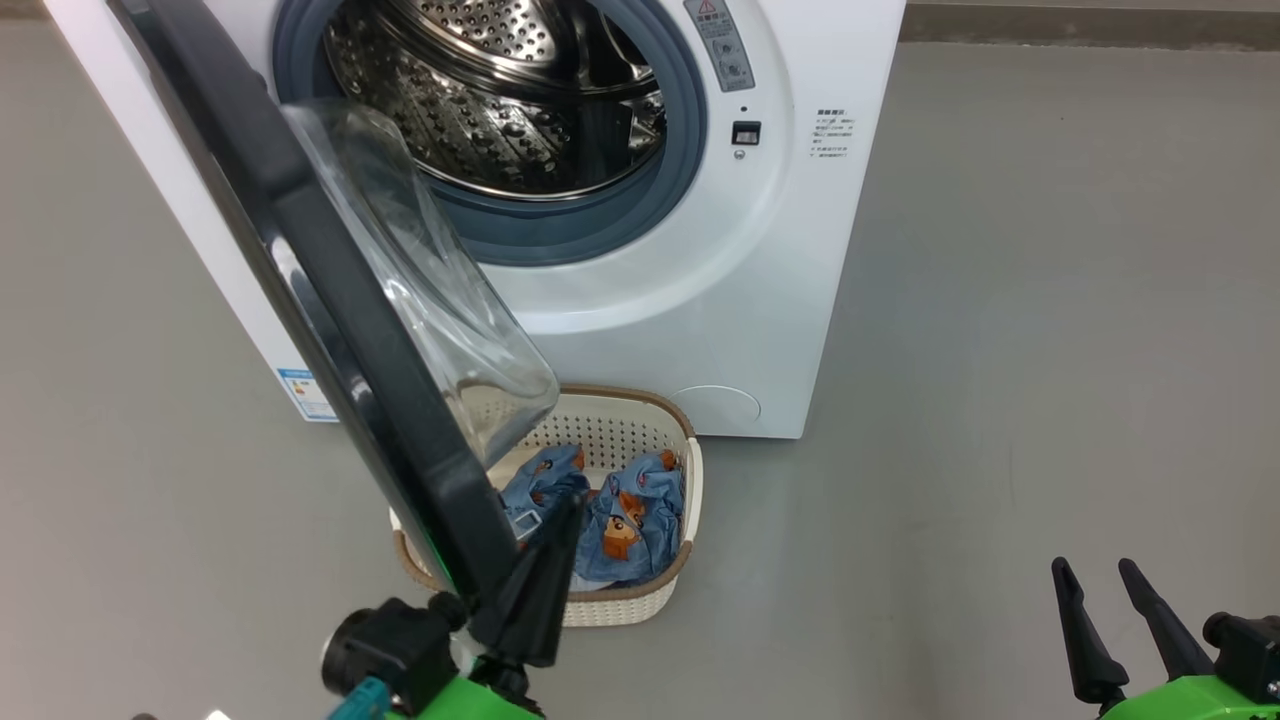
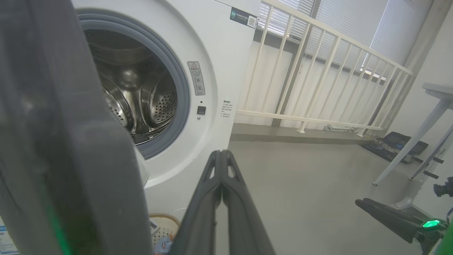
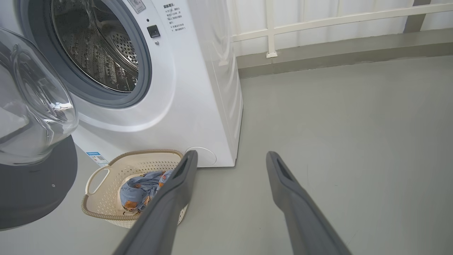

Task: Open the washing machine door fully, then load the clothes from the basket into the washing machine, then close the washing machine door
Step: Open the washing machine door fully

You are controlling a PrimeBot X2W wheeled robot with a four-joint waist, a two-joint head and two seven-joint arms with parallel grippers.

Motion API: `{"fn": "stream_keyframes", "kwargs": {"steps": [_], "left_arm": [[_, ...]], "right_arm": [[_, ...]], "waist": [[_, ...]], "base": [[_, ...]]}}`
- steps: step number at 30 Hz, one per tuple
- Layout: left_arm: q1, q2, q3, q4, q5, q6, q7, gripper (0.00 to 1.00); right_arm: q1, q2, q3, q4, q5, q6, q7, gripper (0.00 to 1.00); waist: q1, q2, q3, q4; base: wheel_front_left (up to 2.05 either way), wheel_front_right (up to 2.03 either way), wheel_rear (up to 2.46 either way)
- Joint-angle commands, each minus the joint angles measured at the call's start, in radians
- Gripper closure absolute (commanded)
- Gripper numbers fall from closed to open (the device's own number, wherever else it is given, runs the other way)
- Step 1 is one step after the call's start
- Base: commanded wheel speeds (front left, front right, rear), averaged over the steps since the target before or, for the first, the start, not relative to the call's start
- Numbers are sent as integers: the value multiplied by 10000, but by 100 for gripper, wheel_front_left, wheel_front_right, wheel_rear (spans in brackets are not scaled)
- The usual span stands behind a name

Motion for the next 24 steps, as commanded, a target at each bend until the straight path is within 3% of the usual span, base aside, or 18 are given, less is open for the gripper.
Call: {"fn": "stream_keyframes", "kwargs": {"steps": [1, 24], "left_arm": [[-438, -17, 393, -101, -63, 50, -59, 100], [-468, -20, 1676, 960, -352, 80, -59, 100]], "right_arm": [[-114, -116, 160, -267, -129, 16, -120, 0], [-71, -85, 133, -331, -80, 16, -120, 0]], "waist": [[0, 0, 1, 9], [0, 0, -10, 380]], "base": [[0, 0, 0], [0, 0, 0]]}}
